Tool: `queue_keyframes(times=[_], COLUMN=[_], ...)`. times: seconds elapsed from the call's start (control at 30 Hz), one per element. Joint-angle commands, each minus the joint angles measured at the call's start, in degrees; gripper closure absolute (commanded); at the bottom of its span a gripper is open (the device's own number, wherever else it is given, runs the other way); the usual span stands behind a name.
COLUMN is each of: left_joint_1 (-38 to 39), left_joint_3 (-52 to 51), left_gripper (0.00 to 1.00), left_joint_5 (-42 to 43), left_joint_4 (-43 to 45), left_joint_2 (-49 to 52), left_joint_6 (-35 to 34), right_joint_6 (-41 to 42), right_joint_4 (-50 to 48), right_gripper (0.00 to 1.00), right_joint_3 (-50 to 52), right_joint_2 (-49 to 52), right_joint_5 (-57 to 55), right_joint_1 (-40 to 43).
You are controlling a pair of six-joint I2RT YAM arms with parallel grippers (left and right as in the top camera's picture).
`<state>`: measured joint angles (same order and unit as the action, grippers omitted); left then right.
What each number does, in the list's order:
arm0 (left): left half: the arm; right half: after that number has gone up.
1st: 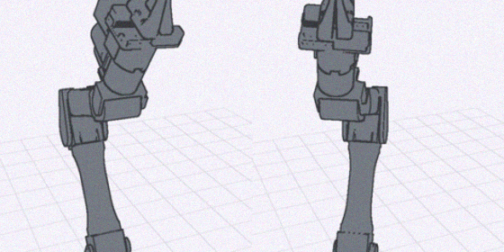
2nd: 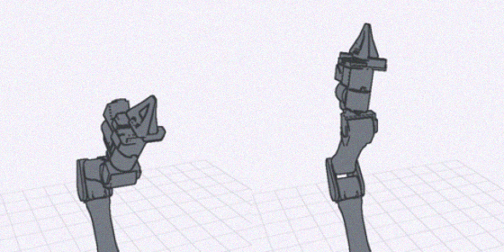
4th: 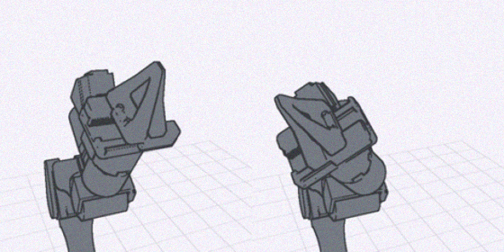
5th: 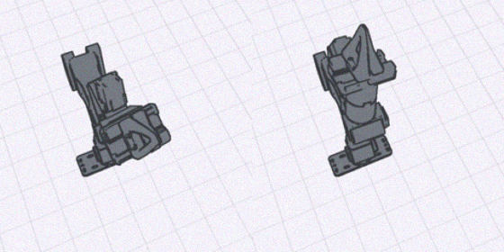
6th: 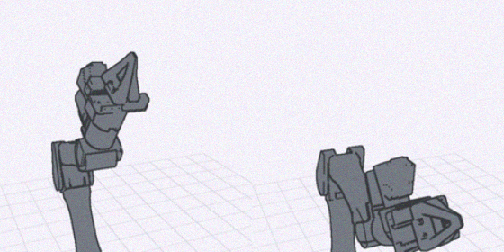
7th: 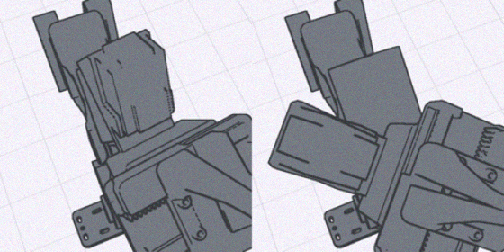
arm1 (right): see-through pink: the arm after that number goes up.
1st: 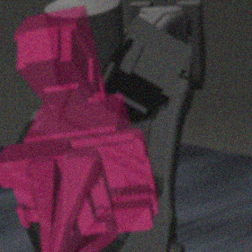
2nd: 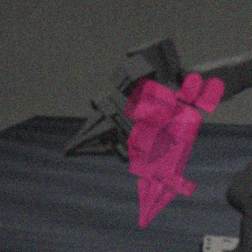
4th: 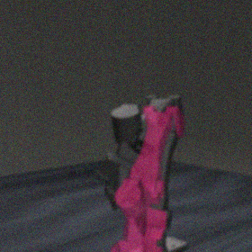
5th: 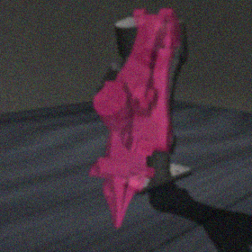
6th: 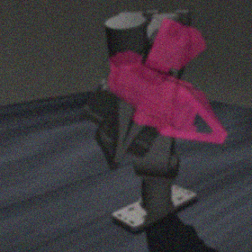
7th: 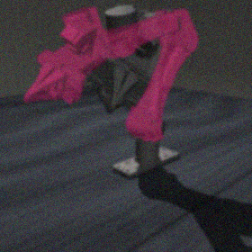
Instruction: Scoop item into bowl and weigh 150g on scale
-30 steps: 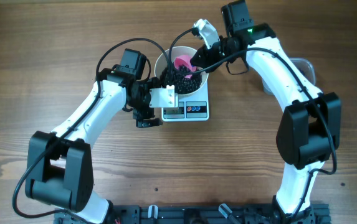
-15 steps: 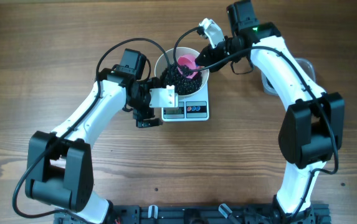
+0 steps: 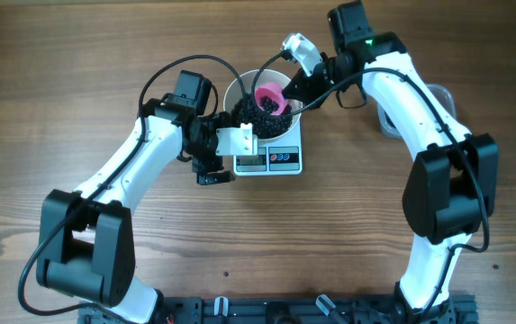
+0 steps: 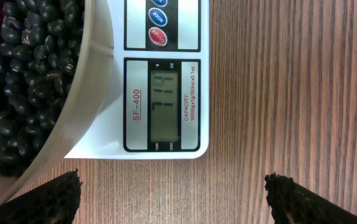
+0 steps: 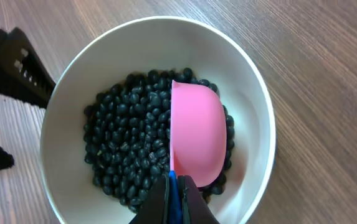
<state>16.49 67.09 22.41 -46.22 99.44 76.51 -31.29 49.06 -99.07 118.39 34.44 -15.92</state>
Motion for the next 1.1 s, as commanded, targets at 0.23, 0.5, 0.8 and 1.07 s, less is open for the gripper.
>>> queue_keyframes(times=[0.23,0.5,0.8,1.07], left_joint_1=[-0.15,-0.15,-0.15,-0.15], left_joint_3=[-0.50,-0.50,-0.50,-0.50], left_gripper=[0.00,0.00,0.00,0.00], left_joint_5=[1.14,1.14,1.14,1.14], left_joint_4=[-0.02,-0.02,-0.02,-0.02], left_joint_2=[0.59,0.59,0.59,0.59], left_joint_6=[1.07,1.07,1.07,1.07], right_joint_6=[-6.08,-2.95,14.45,16.50], right_joint_4=[0.66,2.64,1.70,-3.58], right_gripper=[0.96,0.95,0.96,0.96], right_joint_3=[1.16,1.16,1.16,1.16], right_joint_2=[1.42,1.42,1.42,1.42], right_joint_5=[4.31,9.05,22.75,26.10], right_joint_1=[-1.49,-1.25,4.04,5.66])
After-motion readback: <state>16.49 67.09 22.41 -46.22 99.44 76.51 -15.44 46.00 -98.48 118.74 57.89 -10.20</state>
